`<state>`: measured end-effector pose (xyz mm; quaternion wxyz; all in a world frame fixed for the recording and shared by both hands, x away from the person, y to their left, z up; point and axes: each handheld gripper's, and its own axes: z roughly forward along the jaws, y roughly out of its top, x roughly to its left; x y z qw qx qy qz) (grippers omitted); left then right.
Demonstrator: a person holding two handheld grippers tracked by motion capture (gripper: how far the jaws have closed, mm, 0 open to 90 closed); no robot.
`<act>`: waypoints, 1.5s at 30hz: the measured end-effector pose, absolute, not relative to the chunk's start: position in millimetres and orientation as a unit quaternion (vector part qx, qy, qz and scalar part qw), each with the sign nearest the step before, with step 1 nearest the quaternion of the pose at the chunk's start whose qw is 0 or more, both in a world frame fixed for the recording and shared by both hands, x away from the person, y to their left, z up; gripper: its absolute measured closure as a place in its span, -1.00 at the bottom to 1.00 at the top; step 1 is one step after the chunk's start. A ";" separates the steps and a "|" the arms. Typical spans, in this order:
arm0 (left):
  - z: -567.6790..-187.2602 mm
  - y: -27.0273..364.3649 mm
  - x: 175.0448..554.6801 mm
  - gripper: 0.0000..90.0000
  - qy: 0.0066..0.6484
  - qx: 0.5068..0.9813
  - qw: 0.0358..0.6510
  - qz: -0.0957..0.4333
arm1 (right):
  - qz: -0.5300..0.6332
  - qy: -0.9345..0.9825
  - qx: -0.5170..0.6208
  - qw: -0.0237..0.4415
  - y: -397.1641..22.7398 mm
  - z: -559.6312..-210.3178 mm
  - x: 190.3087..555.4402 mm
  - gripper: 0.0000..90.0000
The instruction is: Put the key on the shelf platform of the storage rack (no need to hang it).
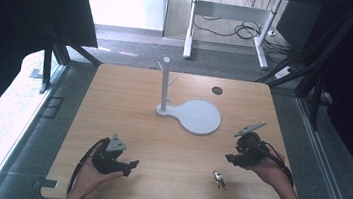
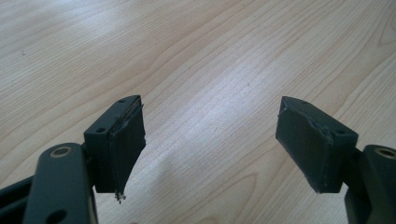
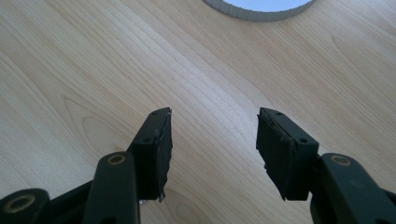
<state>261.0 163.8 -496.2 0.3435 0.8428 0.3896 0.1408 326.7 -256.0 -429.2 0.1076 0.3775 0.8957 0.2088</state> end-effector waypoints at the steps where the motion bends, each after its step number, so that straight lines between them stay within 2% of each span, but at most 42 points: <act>1: -495.9 163.8 260.8 -0.46 0.390 0.843 0.344 0.141 | 0.208 0.896 0.377 0.107 -255.3 -429.9 326.7 0.02; 13: -497.5 163.6 261.4 -0.46 0.388 0.845 0.341 0.138 | 0.191 0.905 0.372 0.084 -243.1 -447.5 330.6 0.07; 26: -498.8 161.3 261.5 -0.47 0.385 0.847 0.342 0.131 | 0.159 0.920 0.358 0.035 -225.3 -476.9 327.7 0.29; 29: -498.8 162.1 261.9 -0.47 0.385 0.847 0.341 0.133 | 0.160 0.920 0.357 0.030 -225.1 -479.0 328.3 0.34; 30: -499.0 162.4 262.1 -0.47 0.386 0.847 0.341 0.133 | 0.157 0.920 0.358 0.029 -223.7 -481.0 329.0 0.42; 45: -499.2 162.3 262.4 -0.47 0.384 0.847 0.343 0.131 | 0.136 0.923 0.360 0.008 -214.6 -490.3 333.1 0.60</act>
